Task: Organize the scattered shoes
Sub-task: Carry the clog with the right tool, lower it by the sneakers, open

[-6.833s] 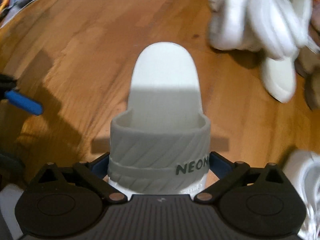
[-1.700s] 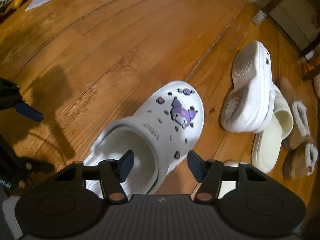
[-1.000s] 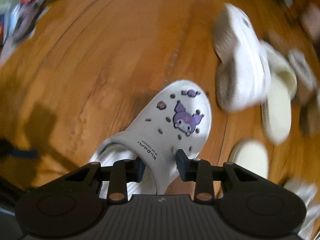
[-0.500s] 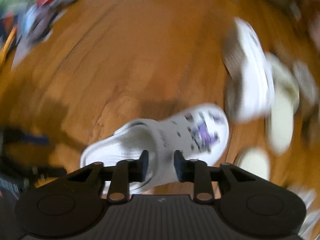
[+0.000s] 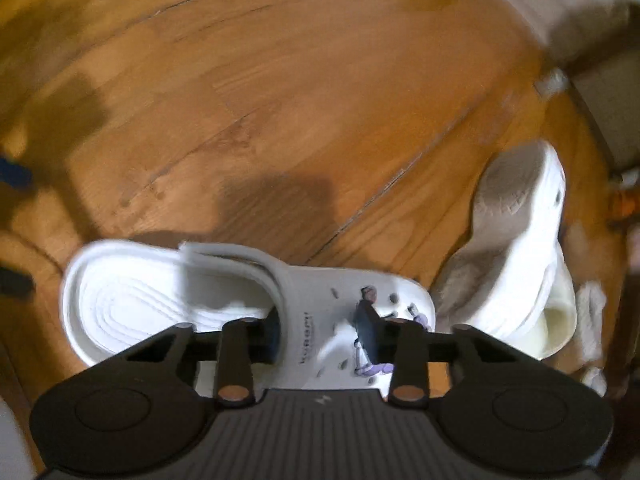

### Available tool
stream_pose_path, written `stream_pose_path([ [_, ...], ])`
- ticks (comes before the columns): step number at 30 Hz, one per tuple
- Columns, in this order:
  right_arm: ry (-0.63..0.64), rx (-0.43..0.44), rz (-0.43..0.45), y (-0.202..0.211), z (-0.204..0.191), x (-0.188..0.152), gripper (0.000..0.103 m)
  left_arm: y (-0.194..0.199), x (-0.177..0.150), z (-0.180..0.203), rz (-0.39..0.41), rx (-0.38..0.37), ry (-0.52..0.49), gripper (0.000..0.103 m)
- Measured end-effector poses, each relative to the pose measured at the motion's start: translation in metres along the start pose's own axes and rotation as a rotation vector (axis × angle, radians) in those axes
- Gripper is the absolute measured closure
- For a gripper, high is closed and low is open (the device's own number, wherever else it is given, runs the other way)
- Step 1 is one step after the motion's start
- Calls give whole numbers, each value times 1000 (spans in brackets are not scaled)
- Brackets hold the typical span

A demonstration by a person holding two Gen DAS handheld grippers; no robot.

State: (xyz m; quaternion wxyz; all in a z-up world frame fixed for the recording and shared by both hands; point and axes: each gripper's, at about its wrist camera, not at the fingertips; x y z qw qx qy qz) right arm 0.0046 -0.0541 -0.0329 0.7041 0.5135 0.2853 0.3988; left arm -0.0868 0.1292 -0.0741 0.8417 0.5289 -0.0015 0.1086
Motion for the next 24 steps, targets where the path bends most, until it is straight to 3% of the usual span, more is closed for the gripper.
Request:
stream_pose_path([
  [3, -23, 5, -20, 3, -2, -4, 71, -4, -3, 6, -16, 44, -34, 10],
  [6, -138, 131, -43, 12, 12, -11, 72, -2, -3, 7, -2, 49, -26, 10],
  [8, -229, 219, -53, 18, 23, -18, 76, 3, -2, 1, 8, 8, 5, 10],
  [11, -412, 349, -83, 25, 43, -34, 82, 14, -3, -4, 43, 10, 14, 10],
  [15, -528, 400, -101, 23, 53, -43, 82, 20, -3, -5, 66, 20, 13, 10],
  [18, -427, 325, -62, 28, 40, -40, 83, 16, -2, -7, 47, 7, 22, 10],
  [21, -191, 150, 8, 39, 8, -33, 80, 9, -1, -7, 19, 4, 21, 10],
  [24, 76, -28, 89, 44, -24, -30, 35, 6, -3, -3, 7, 6, 3, 10],
])
Point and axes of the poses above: each gripper's, at about its wrist camera, not at the fingertips, and y roughly against the way its jaws point, z to its right, x to its top, and after that the axes turned 10 degrees about -z, right-handed
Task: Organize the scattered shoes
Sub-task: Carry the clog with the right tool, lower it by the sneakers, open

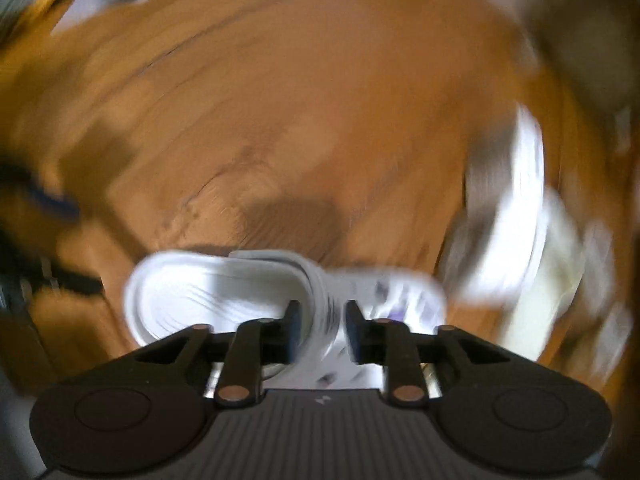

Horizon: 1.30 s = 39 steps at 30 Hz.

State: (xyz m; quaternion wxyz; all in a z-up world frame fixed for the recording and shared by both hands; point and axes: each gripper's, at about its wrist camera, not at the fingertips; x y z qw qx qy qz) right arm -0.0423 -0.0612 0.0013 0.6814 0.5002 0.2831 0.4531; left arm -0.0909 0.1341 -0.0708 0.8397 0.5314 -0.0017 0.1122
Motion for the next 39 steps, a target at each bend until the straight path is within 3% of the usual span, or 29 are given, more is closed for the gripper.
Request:
stream_pose_path([
  [3, 151, -45, 3, -13, -13, 10, 39, -3, -1, 2, -9, -6, -7, 10],
  [6, 164, -35, -37, -33, -6, 23, 44, -7, -3, -1, -23, -19, 10, 10],
  [10, 171, -28, -121, -63, 2, 30, 41, -10, -4, -4, -38, -36, 34, 10],
  [13, 148, -30, -131, -72, 3, 30, 50, -14, -5, -2, -54, -37, 31, 10],
  [22, -156, 162, -132, -55, 48, 27, 67, -14, -5, -10, -53, -22, 61, 10],
  [27, -512, 385, -161, -50, 82, 14, 68, -13, -5, -13, -54, -28, 76, 10],
  [34, -887, 571, -229, -59, 107, -18, 69, -13, -7, -12, -60, -28, 72, 10],
  [39, -1050, 683, -249, -64, 114, -41, 69, -12, -6, -13, -56, -26, 75, 10],
])
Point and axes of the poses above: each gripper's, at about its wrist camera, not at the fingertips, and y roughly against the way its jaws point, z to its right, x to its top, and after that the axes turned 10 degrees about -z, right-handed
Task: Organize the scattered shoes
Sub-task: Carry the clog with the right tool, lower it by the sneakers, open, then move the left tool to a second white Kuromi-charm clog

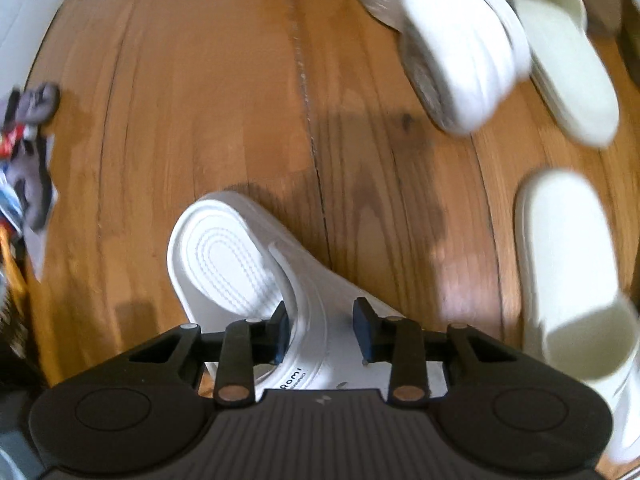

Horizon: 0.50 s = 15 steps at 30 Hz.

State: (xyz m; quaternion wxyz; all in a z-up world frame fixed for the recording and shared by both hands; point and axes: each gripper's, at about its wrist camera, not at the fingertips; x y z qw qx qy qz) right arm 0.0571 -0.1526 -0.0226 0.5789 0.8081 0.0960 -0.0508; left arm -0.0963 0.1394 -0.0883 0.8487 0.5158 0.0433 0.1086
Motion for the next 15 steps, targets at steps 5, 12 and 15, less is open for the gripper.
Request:
stream_pose_path([
  [5, -193, 197, -97, -10, 23, -11, 70, -1, 0, -1, -1, 6, 1, 10],
  [12, -141, 245, -38, -3, 13, -23, 25, -7, 2, 2, -14, 26, -3, 10],
  [15, 41, 106, 7, -3, -5, -33, 23, -8, 3, 2, -15, 28, -5, 10],
])
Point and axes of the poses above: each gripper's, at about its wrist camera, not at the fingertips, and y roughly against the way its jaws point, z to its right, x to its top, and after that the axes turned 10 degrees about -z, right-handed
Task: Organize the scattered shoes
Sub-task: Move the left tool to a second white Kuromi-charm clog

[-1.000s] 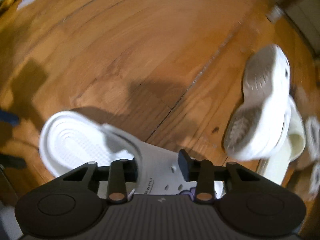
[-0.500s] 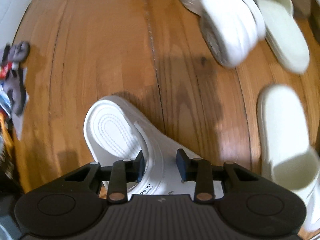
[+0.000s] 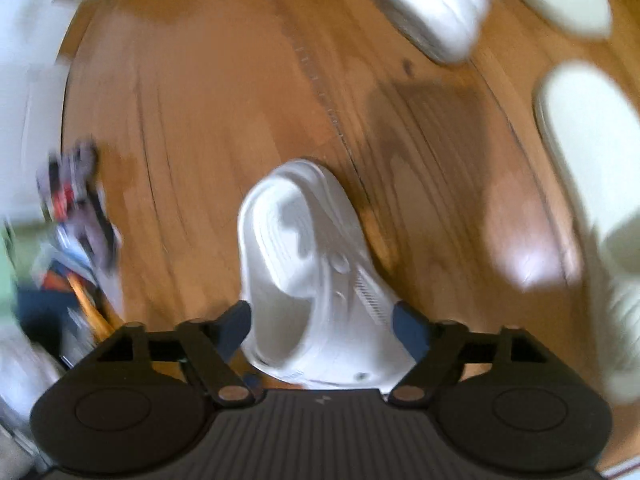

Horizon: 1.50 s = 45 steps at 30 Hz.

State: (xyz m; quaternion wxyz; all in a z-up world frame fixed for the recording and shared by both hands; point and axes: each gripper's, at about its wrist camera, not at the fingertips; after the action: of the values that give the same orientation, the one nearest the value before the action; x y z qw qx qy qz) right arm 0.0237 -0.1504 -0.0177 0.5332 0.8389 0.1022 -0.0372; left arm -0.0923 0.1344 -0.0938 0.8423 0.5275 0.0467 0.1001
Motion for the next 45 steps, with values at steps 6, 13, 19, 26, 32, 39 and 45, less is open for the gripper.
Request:
stream_pose_path([
  [6, 133, 61, 37, -1, -5, -17, 18, 6, -4, 9, 17, 35, -59, 10],
  [13, 110, 307, 105, 15, 19, -36, 17, 2, -5, 24, 55, 80, -88, 10],
  [19, 42, 283, 174, 34, 57, -38, 14, 30, -10, 51, 141, -23, -133, 10],
  [26, -17, 71, 174, 71, 75, -35, 9, 36, 19, 116, 164, 90, -113, 10],
  [32, -89, 68, 181, 122, 107, -25, 7, 35, 67, 216, 152, 291, -249, 7],
  [39, -146, 193, 290, 133, 163, -39, 3, -11, 136, 292, 172, 400, -399, 6],
  [45, -31, -10, 235, 129, 148, 8, 28, -43, 181, 307, 263, 469, -388, 8],
])
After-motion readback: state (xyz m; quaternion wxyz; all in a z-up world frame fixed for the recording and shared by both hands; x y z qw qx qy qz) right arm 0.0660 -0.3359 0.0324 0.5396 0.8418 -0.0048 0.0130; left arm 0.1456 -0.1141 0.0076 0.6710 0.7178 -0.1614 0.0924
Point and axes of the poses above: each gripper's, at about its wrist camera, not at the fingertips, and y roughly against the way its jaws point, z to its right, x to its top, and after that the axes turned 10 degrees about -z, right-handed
